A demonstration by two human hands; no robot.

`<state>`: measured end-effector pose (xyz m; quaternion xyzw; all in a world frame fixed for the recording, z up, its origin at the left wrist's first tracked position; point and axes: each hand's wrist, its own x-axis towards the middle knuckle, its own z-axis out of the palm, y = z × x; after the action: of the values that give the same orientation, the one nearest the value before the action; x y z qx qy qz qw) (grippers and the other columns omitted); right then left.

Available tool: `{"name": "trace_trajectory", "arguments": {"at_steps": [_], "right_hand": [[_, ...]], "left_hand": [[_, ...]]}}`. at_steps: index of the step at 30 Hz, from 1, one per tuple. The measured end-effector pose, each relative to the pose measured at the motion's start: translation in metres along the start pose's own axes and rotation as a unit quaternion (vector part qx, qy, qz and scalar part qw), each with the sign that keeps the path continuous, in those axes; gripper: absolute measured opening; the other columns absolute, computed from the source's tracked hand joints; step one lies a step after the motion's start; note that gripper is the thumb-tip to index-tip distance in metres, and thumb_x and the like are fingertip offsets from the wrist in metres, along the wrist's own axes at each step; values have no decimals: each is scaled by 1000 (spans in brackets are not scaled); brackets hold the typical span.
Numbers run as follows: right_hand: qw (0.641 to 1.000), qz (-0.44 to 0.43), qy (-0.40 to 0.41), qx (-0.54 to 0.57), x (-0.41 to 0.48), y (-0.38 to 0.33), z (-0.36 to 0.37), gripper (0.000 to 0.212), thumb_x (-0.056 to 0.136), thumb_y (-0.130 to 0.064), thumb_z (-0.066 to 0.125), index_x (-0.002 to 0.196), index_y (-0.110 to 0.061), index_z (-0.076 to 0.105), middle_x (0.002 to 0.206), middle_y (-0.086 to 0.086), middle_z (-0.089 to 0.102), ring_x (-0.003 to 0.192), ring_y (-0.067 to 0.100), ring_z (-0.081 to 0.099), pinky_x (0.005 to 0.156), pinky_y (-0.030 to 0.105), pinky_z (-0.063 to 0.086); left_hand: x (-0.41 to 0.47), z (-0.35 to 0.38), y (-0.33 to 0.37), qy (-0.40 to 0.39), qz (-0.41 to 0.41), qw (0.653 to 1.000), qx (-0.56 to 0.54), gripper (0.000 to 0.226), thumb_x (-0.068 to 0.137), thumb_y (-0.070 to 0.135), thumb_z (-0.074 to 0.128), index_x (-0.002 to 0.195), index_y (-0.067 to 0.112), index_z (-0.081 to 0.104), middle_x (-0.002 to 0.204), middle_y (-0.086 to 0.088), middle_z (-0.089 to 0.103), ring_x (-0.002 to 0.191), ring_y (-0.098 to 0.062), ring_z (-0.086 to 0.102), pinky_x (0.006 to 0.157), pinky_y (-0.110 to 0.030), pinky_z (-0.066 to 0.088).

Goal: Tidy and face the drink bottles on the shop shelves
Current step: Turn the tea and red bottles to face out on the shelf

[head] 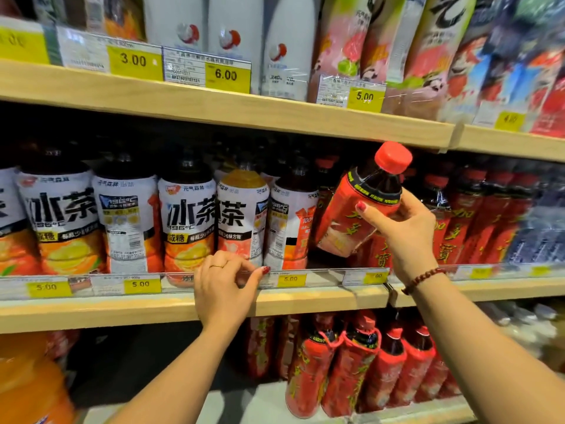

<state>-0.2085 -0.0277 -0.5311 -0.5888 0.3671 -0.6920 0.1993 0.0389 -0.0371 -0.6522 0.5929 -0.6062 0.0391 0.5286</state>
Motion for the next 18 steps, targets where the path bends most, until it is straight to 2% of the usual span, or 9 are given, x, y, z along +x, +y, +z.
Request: {"name": "trace_trajectory", "arguments": {"at_steps": [5, 11, 15, 18], "right_hand": [[998, 17, -48, -32, 0, 11, 3, 48, 56, -34, 85, 101, -30, 70, 99, -9, 74, 93, 8, 69, 75, 20, 54], [991, 71, -99, -62, -3, 23, 3, 51, 51, -34, 84, 99, -26, 69, 94, -7, 75, 90, 10, 70, 75, 27, 58], [982, 102, -142, -78, 1, 22, -2, 49, 51, -37, 84, 96, -27, 69, 87, -11, 75, 81, 1, 69, 63, 15, 54], [967, 130, -187, -118, 8, 18, -8, 48, 50, -43, 82, 92, -26, 66, 80, -16, 74, 71, -5, 67, 55, 8, 47]], "left_hand": [[-1, 1, -1, 9, 6, 1000, 5, 24, 73, 48, 70, 64, 31, 56, 78, 13, 50, 83, -13, 45, 77, -28, 30], [-1, 2, -2, 14, 16, 1000, 14, 24, 73, 45, 74, 65, 29, 58, 76, 11, 50, 80, -14, 46, 75, -26, 28], [-2, 2, -3, 16, 16, 1000, 14, 24, 73, 44, 75, 66, 28, 59, 76, 9, 50, 81, -16, 47, 77, -30, 33], [-2, 0, -3, 9, 22, 1000, 9, 23, 74, 42, 75, 66, 27, 59, 76, 10, 49, 81, -14, 44, 76, -28, 30]]}}
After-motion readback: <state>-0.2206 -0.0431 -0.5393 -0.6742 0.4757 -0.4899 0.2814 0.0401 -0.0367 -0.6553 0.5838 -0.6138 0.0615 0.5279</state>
